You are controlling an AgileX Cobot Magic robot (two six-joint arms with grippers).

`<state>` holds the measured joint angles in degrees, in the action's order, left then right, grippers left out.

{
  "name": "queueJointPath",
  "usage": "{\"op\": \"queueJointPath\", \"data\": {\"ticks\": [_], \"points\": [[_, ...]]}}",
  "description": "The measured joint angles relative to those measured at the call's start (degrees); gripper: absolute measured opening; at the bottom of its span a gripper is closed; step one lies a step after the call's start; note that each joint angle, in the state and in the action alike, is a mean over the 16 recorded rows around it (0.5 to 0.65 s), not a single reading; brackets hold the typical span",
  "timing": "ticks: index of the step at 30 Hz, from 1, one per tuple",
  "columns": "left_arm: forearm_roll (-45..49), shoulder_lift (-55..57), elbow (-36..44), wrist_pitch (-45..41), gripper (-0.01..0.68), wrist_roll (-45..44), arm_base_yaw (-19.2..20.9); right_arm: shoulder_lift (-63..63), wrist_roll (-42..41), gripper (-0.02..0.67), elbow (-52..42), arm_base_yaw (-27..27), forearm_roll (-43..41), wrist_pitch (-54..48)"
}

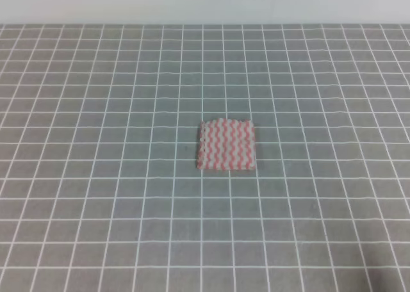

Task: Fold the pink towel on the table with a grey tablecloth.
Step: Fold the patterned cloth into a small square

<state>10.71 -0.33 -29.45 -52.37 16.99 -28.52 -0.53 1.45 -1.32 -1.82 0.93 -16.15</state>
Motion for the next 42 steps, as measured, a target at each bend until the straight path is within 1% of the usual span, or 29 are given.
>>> {"op": "queueJointPath", "data": {"ticks": [8, 10, 13, 17, 22, 25, 28, 32, 37, 42], "points": [[1.83, -0.11, 0.17, 1.11, -0.001, -0.14, 0.14, -0.07, 0.00, -0.016, -0.09, 0.00, -0.02, 0.05], [2.53, -0.01, 0.78, 3.80, -0.001, -0.09, 0.50, -0.13, 0.00, -0.016, -0.18, 0.01, -0.04, 0.11], [3.15, 0.00, 3.16, 10.36, -0.001, -0.14, 1.89, -0.13, 0.00, -0.016, -0.18, 0.01, -0.04, 0.17], [1.79, -0.12, 8.49, 21.28, -0.001, -0.32, 5.40, -0.20, 0.00, -0.016, -0.26, 0.01, -0.06, 0.35], [-1.06, -0.21, 17.61, 35.08, -0.001, -1.09, 11.45, -0.13, 0.00, -0.016, -0.18, 0.01, -0.04, 0.49], [-3.09, -0.47, 22.88, 40.22, -0.001, -2.78, 15.02, -0.13, 0.00, -0.016, -0.09, 0.01, -0.02, 0.46], [-5.14, -0.73, 26.84, 40.86, -0.001, -5.04, 17.91, -0.13, 0.00, -0.016, -0.09, 0.01, -0.02, 0.51], [-5.77, -1.05, 29.68, 38.35, -0.001, -8.19, 20.37, -0.07, 0.00, -0.016, 0.00, 0.00, 0.00, 0.44], [-5.91, -1.52, 30.53, 34.57, -0.001, -11.96, 21.67, 0.07, 0.00, -0.017, 0.18, 0.00, 0.04, 0.32], [-5.96, -1.50, 30.54, 32.50, -0.001, -13.53, 22.45, 0.09, 0.00, -0.017, 0.21, -0.01, 0.04, 0.30]]}}
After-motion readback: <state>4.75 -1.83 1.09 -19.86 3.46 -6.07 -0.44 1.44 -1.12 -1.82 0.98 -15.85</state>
